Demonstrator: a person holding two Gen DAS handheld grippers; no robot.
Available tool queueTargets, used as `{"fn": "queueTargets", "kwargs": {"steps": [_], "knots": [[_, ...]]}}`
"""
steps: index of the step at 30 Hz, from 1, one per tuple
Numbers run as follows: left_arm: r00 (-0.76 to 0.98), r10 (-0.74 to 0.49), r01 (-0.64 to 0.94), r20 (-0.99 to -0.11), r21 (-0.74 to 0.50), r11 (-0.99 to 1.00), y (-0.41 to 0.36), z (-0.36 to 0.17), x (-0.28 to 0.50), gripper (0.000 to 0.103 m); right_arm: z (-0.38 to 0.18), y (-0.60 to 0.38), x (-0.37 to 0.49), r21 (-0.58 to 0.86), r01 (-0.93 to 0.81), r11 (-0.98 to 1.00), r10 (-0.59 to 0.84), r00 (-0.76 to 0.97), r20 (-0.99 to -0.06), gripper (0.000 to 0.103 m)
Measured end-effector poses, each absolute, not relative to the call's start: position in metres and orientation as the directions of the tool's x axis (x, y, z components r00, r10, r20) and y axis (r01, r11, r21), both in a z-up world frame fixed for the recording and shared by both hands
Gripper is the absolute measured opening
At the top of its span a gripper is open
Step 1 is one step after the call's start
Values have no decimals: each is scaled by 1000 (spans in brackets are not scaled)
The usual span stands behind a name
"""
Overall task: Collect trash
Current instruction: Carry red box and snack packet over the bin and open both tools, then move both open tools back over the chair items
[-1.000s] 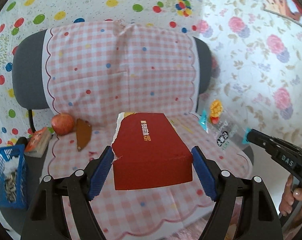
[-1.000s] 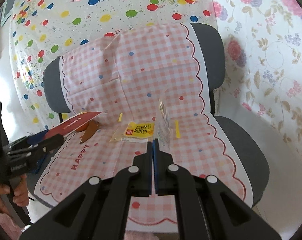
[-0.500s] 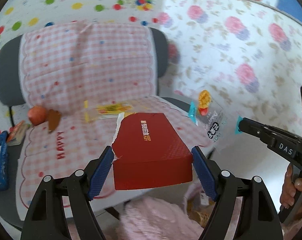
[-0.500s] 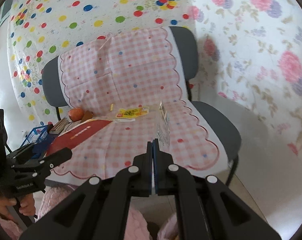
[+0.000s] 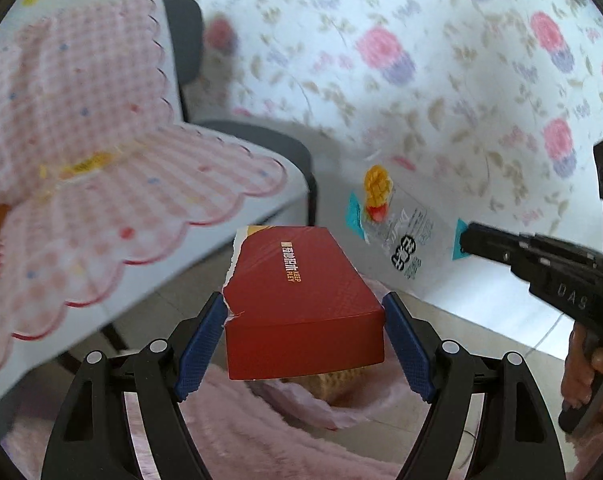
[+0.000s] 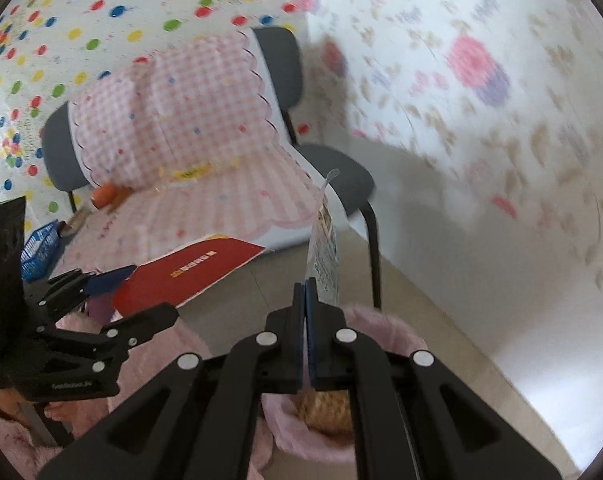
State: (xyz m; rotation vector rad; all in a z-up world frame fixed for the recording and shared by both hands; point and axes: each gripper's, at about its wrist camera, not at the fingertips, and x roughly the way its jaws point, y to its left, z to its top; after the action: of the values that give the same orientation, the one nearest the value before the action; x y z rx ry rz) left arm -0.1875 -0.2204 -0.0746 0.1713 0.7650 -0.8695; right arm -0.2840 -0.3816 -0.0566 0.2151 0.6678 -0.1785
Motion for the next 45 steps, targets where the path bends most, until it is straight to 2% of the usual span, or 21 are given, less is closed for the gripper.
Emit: {"fn": "queueTargets", "kwargs": {"steps": [9,15,17,19,20,28,35,39,42,45], "knots": [[305,-604,757,-736,-198,622,-255,-110,-177,79,-107,-408,-292,205,300,932,-65,692,-719,2],[307,-607,761,-733,-194,619,-270,-113,-168,82,-126,-421,-285,221,328,918,-65,676,-734,3],[302,-611,758,-732,-203,619,-274,-113,-162,84,-129,-427,-283,220,347,912,-78,672,-736,5],[300,-617,748,-727,-222,625,-275,-112,-156,85,-130,-433,-283,231,362,903,-82,674,-734,16],[299,-621,746,-724,-228,625,-275,-111,-155,85,-130,-435,-283,230,367,901,-87,673,-734,17],[377,-607,708,-700,-205,676,-254,-90,-144,86,-110,-444,-288,235,378,896,-111,701,-705,18],[512,-516,613,-686,-129,779,-205,-61,-126,86,-68,-431,-271,189,324,927,-125,742,-658,19],[556,-488,554,-673,-138,821,-176,-47,-108,86,-47,-415,-248,204,260,944,-76,772,-631,20],[597,-455,509,-661,-126,852,-156,-39,-97,86,-35,-399,-227,200,212,957,-47,789,-613,26],[635,-411,442,-654,-129,888,-128,-34,-83,86,-27,-386,-206,192,161,968,-12,795,-606,27]]}}
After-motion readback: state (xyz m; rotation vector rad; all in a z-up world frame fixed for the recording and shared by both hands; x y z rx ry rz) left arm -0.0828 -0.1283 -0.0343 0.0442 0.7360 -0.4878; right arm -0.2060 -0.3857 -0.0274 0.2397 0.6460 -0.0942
